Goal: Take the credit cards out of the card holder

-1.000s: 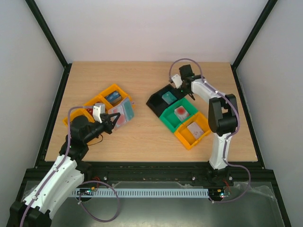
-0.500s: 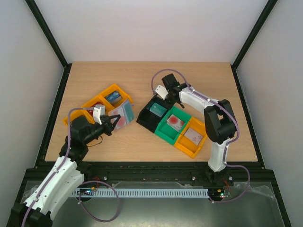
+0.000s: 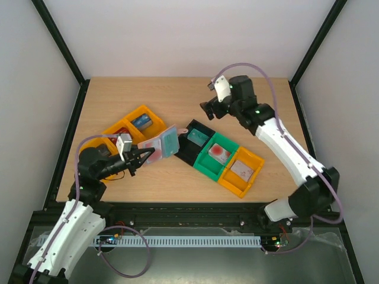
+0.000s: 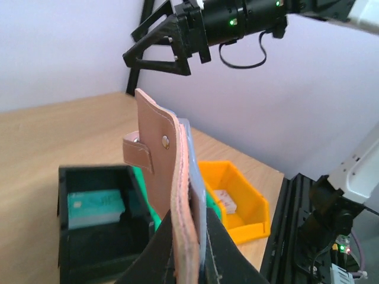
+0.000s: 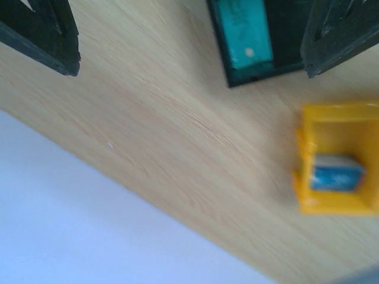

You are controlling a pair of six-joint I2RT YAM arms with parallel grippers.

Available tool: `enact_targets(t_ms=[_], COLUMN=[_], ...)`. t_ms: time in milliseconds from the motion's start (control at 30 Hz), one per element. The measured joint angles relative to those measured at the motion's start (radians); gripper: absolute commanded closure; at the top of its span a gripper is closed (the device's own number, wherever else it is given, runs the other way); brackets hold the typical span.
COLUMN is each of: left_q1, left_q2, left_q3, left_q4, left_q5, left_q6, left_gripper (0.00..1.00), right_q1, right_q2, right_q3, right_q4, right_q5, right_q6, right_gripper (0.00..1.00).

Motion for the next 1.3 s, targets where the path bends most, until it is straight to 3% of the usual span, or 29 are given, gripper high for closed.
enact_targets(t_ms=[133, 267, 400, 700, 767, 867, 900, 1033, 1200, 1300], left_q1=[0.007, 0.006, 0.007, 0.007, 0.007, 0.007, 0.007, 0.007, 0.007, 0.007], left_q2=[-0.003, -0.022, -0.024, -0.024, -0.024, -0.027, -0.029, -0.035, -0.036, -0.037], left_q3=[0.064, 0.084, 0.090, 0.091, 0.091, 0.091, 0.091, 0.090, 0.090, 0.089], left_q4=[0.033, 0.080, 0.095, 0.135, 0.142, 0.150, 0.151, 0.163, 0.180, 0.183], left_q5=[0.073, 0.114, 0.130, 0.145, 0.146, 0.146, 0.146, 0.146, 0.148, 0.148], left_q6=[0.022, -0.016, -0.055, -0.125, -0.136, -0.148, -0.152, -0.165, -0.175, -0.179], left_gripper=[0.98, 0.98, 0.98, 0.98, 0.98, 0.98, 0.98, 0.98, 0.98, 0.98], right_q1=[-0.003, 0.001, 0.020, 0.164, 0.166, 0.165, 0.165, 0.172, 0.184, 0.185], right_q2=[-0.138, -0.283, -0.304, -0.302, -0.289, -0.262, -0.251, -0.208, -0.184, -0.184], right_q3=[-0.048, -0.264, -0.346, -0.367, -0.367, -0.368, -0.368, -0.369, -0.370, -0.370], right_q4=[0.053, 0.254, 0.385, 0.497, 0.507, 0.532, 0.542, 0.571, 0.580, 0.595], right_q5=[-0.269, -0.666, -0.853, -0.909, -0.911, -0.924, -0.930, -0.953, -0.963, -0.975], right_q6=[0.070, 0.211, 0.356, 0.443, 0.451, 0.470, 0.481, 0.533, 0.553, 0.566], right_gripper=[0.01, 0.01, 0.01, 0.01, 0.11, 0.38, 0.42, 0.38, 0.48, 0.46])
